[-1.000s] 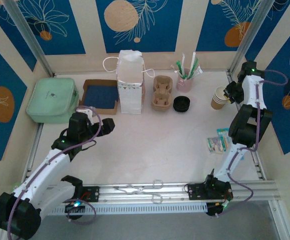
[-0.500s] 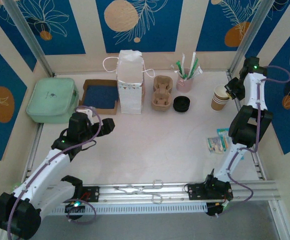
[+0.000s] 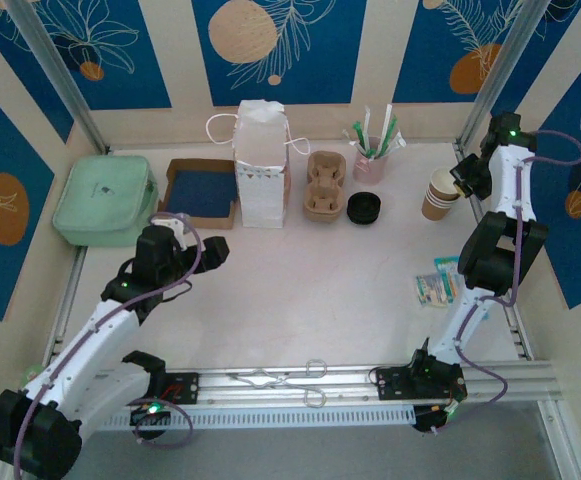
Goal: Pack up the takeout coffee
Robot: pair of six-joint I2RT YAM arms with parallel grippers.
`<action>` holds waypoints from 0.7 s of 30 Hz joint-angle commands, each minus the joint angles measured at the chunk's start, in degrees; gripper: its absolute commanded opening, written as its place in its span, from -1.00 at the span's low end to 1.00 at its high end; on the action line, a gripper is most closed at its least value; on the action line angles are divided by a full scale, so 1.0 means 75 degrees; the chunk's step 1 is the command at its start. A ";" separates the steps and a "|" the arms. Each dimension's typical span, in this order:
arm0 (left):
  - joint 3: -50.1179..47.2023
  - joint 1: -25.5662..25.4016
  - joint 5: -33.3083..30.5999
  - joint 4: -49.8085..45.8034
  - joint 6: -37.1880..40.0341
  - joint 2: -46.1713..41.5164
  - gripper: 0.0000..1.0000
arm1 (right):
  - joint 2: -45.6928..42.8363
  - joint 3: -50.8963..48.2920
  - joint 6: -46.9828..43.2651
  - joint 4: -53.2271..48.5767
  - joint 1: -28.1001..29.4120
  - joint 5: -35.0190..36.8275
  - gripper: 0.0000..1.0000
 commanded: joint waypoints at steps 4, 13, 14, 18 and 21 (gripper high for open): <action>0.0010 -0.0068 -0.0103 -0.0044 0.0028 -0.0139 0.96 | -0.0608 0.0278 0.0077 -0.0183 0.0101 -0.0115 -0.94; 0.0342 -0.0083 -0.0053 -0.0251 0.0040 -0.0015 0.96 | -0.1183 0.0439 -0.0039 -0.0329 0.0286 0.0172 -0.95; 0.0346 -0.0081 -0.0078 -0.0263 0.0026 -0.0076 0.96 | -0.1246 0.0444 -0.0051 -0.0341 0.0338 0.0226 -0.95; 0.0202 -0.0080 -0.0098 -0.0195 -0.0065 -0.0275 0.95 | -0.1510 0.0473 -0.0127 -0.0458 0.0562 0.0536 -0.96; 0.0255 -0.0080 -0.0048 -0.0336 -0.0016 -0.0278 0.95 | -0.1764 0.0441 -0.0180 -0.0506 0.0727 0.0744 -0.96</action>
